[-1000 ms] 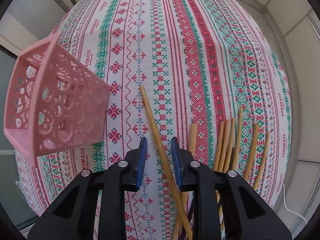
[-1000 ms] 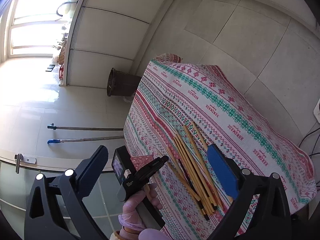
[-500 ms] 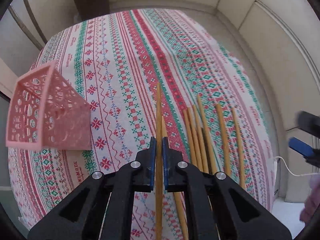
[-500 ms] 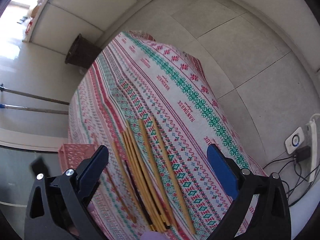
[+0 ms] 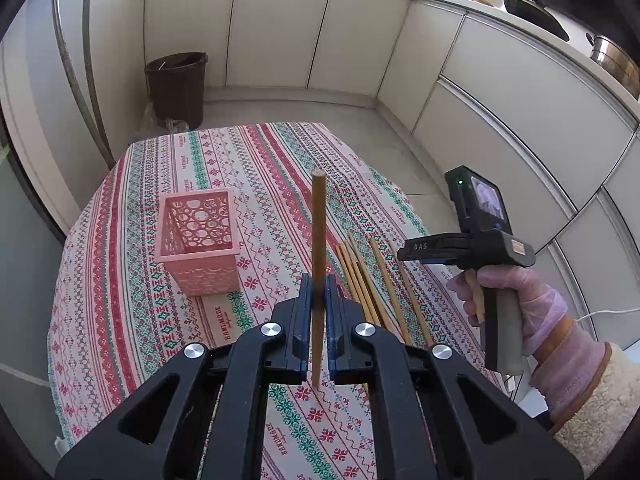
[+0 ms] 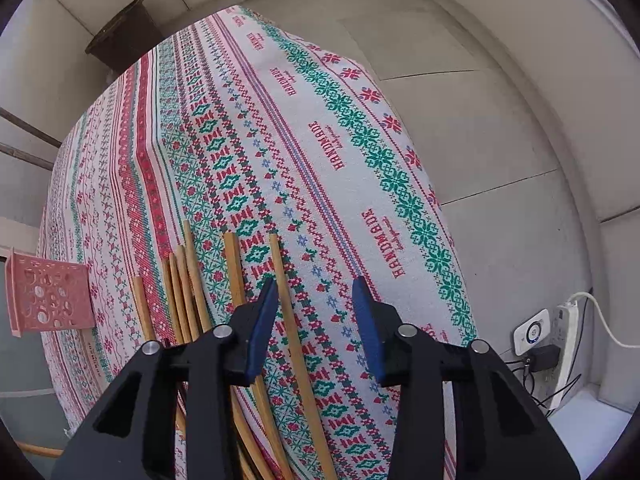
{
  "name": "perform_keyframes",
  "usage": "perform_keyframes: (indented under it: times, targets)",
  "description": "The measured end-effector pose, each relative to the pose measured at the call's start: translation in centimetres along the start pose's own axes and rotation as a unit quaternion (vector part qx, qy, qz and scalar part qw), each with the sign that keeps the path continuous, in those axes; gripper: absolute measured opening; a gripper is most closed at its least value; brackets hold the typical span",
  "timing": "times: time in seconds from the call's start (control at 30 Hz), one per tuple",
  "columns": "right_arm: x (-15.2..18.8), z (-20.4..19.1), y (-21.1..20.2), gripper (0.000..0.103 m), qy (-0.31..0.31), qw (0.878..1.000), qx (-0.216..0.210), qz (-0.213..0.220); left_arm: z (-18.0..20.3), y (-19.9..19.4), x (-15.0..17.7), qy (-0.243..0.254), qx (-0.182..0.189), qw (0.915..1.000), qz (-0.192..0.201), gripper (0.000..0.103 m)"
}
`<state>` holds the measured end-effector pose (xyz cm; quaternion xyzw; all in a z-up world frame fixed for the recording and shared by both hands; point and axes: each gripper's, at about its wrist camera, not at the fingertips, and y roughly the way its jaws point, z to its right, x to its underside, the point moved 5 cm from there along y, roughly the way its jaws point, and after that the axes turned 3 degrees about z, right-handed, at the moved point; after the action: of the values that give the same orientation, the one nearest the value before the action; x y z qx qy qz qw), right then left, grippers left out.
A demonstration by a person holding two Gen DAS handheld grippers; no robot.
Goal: Organize utensils
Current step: 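Carry both chopsticks over the pink basket and open both tools to drop them in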
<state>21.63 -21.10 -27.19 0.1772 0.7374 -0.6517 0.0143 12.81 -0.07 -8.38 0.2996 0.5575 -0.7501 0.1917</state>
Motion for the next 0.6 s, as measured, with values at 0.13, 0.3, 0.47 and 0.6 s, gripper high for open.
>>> perform_keyframes:
  times: [0.13,0.3,0.47,0.6]
  targets:
    - [0.1,-1.7,0.9,0.032,-0.033,0.999,0.033,0.006,-0.2,-2.8,0.2,-0.005,0.009,0.9997,0.023,0.006]
    - [0.4,-2.5,0.8,0.006,-0.047,0.998,0.037,0.026,-1.2,-4.6,-0.4,-0.015,0.007,0.9984,0.055,0.006]
    - [0.9,-2.1,-3.0,0.006,-0.033,0.996,0.020,0.084,-1.9,-5.6,-1.0,-0.023,0.003,0.9967,0.078,0.006]
    - [1.3,-2.0,-9.3,0.006,-0.028,0.988,-0.008,0.151,-2.1,-7.2,-1.6,-0.031,0.010,0.9946,0.099,0.006]
